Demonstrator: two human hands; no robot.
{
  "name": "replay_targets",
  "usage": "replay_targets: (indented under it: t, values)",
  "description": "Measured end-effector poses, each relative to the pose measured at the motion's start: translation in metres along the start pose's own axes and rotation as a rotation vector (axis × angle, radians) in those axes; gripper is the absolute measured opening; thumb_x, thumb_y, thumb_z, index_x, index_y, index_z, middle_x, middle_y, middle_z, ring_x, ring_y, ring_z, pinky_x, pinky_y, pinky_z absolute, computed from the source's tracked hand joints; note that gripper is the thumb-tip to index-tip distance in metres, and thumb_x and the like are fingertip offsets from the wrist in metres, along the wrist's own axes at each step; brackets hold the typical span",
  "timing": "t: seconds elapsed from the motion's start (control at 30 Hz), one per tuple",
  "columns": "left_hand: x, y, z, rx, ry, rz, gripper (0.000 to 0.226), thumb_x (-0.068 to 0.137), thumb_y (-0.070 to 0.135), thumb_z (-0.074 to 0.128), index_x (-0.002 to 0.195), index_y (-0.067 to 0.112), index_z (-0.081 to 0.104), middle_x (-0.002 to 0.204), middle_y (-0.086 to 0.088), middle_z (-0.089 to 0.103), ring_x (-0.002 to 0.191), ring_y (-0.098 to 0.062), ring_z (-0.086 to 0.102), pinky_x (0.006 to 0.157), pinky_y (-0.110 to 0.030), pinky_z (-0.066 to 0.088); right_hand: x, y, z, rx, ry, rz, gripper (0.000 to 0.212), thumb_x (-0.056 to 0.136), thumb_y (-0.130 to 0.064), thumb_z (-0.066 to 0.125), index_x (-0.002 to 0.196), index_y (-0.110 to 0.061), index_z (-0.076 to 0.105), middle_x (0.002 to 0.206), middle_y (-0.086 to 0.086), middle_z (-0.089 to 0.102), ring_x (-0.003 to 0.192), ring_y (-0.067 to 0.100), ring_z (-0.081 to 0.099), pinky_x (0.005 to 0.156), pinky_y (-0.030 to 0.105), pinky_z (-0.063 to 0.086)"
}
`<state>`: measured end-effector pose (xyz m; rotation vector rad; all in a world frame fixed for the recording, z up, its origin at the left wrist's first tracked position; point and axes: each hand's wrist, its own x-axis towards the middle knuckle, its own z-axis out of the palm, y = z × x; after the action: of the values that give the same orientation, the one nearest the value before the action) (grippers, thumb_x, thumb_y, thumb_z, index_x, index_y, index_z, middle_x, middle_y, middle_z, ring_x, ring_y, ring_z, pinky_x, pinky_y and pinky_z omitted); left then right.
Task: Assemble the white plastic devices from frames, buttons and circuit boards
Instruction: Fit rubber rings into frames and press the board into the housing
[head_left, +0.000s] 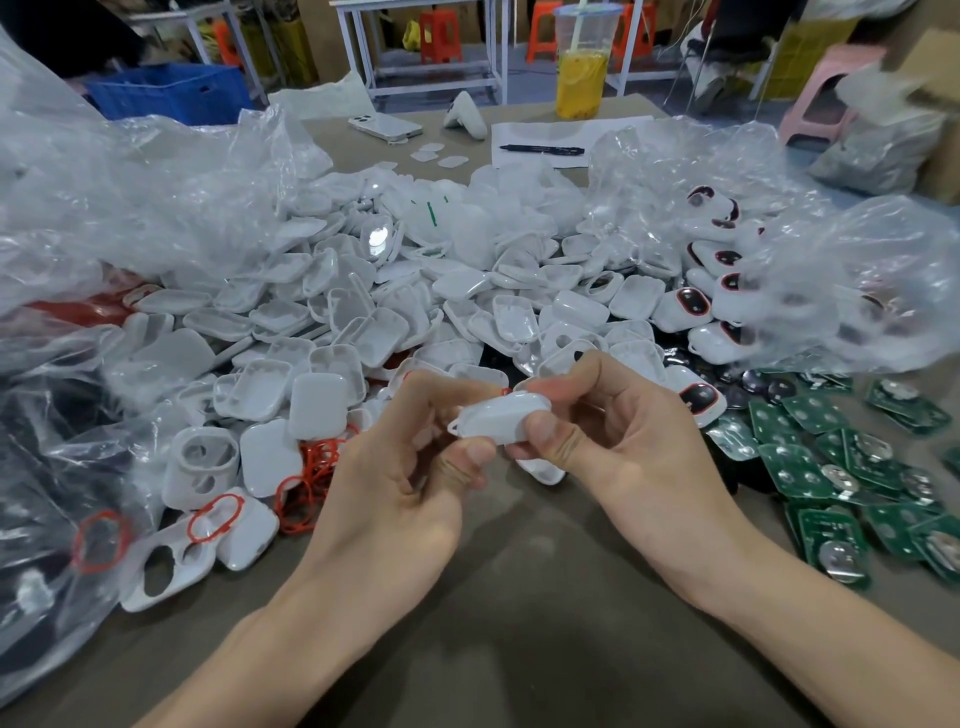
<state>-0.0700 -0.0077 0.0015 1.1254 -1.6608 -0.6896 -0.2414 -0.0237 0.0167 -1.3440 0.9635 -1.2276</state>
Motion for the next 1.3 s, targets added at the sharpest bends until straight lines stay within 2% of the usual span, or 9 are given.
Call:
replay_targets:
  t: [0.23,0.33,0.43,0.53,0.67,0.77,0.93,1.13,1.3]
  values:
    - [0.001,0.001,0.006,-0.095,0.006,-0.005,0.043,0.092,0.011,0.059,0.1,0.054,0.06,0.091,0.02,0.071,0.07,-0.001,0.066,0.063,-0.011,0.05,-0.002,0.0,0.002,-0.03,0.031,-0.007,0.015,0.076,-0.024,0.071,0.074,-0.038,0.066,0.09,0.001,0.075,0.087,0.021,0.07,0.093,0.055,0.054]
    - [0.002,-0.001,0.006,-0.112,0.012,-0.019,0.036,0.093,0.018,0.061,0.102,0.052,0.06,0.094,0.018,0.071,0.069,-0.004,0.066,0.064,-0.013,0.05,-0.002,0.001,0.002,-0.026,0.021,-0.014,0.013,0.078,-0.026,0.071,0.075,-0.038,0.066,0.089,0.006,0.074,0.085,0.023,0.069,0.092,0.046,0.056]
    - [0.002,-0.001,0.006,-0.104,0.031,-0.04,0.024,0.092,0.03,0.061,0.105,0.051,0.059,0.095,0.014,0.072,0.07,-0.008,0.067,0.063,-0.023,0.052,-0.003,-0.001,0.002,0.016,-0.007,-0.032,0.006,0.079,-0.041,0.073,0.082,-0.04,0.068,0.085,-0.003,0.073,0.085,0.016,0.068,0.081,0.027,0.055]
    - [0.003,-0.001,0.005,-0.097,0.036,-0.055,0.027,0.093,0.025,0.061,0.105,0.049,0.059,0.094,0.011,0.073,0.072,-0.011,0.068,0.063,-0.025,0.054,-0.004,-0.001,0.001,0.019,-0.01,-0.032,0.025,0.071,-0.058,0.073,0.088,-0.039,0.072,0.081,-0.007,0.07,0.088,0.024,0.07,0.083,0.03,0.055]
    - [0.002,0.003,0.004,-0.149,0.011,-0.064,0.026,0.094,0.025,0.062,0.103,0.05,0.06,0.092,0.008,0.073,0.071,-0.009,0.067,0.066,-0.019,0.054,-0.002,-0.002,-0.001,0.01,0.006,-0.033,0.018,0.072,-0.046,0.079,0.087,-0.037,0.075,0.084,0.005,0.075,0.081,0.017,0.072,0.076,0.02,0.055]
    - [0.001,0.006,0.005,-0.24,-0.033,-0.081,0.02,0.095,0.027,0.063,0.105,0.045,0.064,0.09,0.007,0.073,0.071,-0.005,0.067,0.068,-0.015,0.053,-0.003,-0.003,-0.002,-0.019,0.055,-0.05,0.015,0.076,-0.041,0.074,0.089,-0.034,0.075,0.083,0.002,0.075,0.078,0.012,0.071,0.071,0.018,0.053]
    - [0.003,0.008,0.005,-0.301,-0.039,-0.072,0.015,0.092,0.042,0.065,0.106,0.04,0.068,0.081,0.0,0.072,0.067,-0.014,0.067,0.07,-0.025,0.057,-0.003,-0.004,0.0,0.007,0.105,-0.099,0.01,0.078,-0.032,0.074,0.085,-0.026,0.075,0.078,-0.002,0.075,0.07,0.005,0.07,0.066,0.01,0.05]
    - [0.004,0.008,0.005,-0.358,-0.023,-0.094,0.011,0.09,0.045,0.065,0.1,0.043,0.068,0.074,-0.008,0.07,0.061,-0.019,0.067,0.067,-0.027,0.057,-0.004,-0.002,0.0,-0.055,0.113,-0.119,0.014,0.078,-0.038,0.075,0.09,-0.031,0.072,0.077,-0.004,0.074,0.071,0.003,0.068,0.067,0.01,0.048]
    - [0.005,0.01,0.003,-0.418,-0.048,-0.113,0.008,0.09,0.04,0.064,0.097,0.04,0.069,0.079,-0.014,0.07,0.063,-0.021,0.068,0.064,-0.024,0.056,-0.003,0.002,0.0,-0.119,0.129,-0.144,0.011,0.08,-0.038,0.076,0.089,-0.035,0.072,0.081,-0.007,0.074,0.075,0.003,0.068,0.068,0.008,0.045]
